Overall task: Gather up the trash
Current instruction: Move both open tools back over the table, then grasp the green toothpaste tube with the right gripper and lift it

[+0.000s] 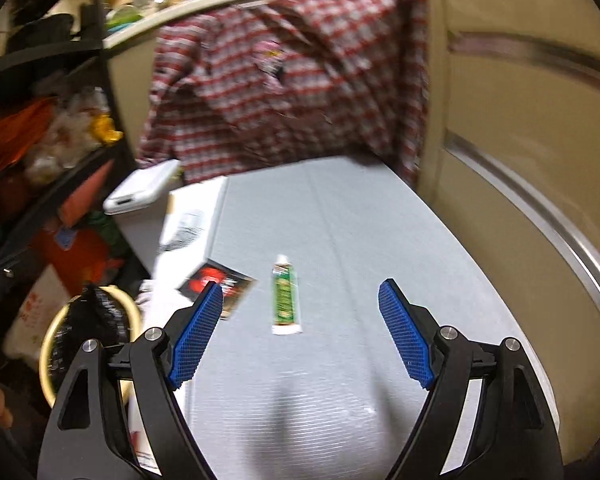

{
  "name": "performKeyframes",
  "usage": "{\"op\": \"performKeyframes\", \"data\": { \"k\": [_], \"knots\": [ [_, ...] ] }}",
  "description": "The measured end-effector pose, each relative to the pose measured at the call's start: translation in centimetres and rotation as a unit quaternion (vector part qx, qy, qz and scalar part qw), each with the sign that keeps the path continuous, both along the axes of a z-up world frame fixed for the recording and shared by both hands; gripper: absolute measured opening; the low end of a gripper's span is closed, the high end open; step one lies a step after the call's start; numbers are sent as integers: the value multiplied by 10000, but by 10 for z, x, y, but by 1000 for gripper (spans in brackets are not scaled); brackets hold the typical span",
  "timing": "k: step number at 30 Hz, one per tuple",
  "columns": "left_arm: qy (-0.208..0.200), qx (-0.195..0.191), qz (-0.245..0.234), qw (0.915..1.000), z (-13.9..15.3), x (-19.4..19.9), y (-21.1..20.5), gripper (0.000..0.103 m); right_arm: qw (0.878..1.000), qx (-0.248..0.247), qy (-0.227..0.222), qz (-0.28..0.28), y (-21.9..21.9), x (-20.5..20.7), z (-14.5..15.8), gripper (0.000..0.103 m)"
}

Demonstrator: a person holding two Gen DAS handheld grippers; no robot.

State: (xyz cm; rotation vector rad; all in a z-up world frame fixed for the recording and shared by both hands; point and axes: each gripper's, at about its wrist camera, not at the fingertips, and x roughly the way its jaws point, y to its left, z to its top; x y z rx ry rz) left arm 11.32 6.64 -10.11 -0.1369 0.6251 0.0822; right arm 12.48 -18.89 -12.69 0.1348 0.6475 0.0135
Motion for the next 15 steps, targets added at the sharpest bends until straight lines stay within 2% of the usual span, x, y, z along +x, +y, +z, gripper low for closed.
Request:
{"op": "performKeyframes", "data": {
  "k": [7,12,15],
  "knots": [
    [92,67,-32,9999,-15,20,-11,90,9995,15,206,-220,-17,22,-29,79],
    [254,119,-5,9996,-27,29,-7,90,9993,-65,352,-89,-4,50,-49,78],
    [245,212,33,9995,-29,30,-4,90,9986,-188,502,41,11,66,-64,72]
  ]
}}
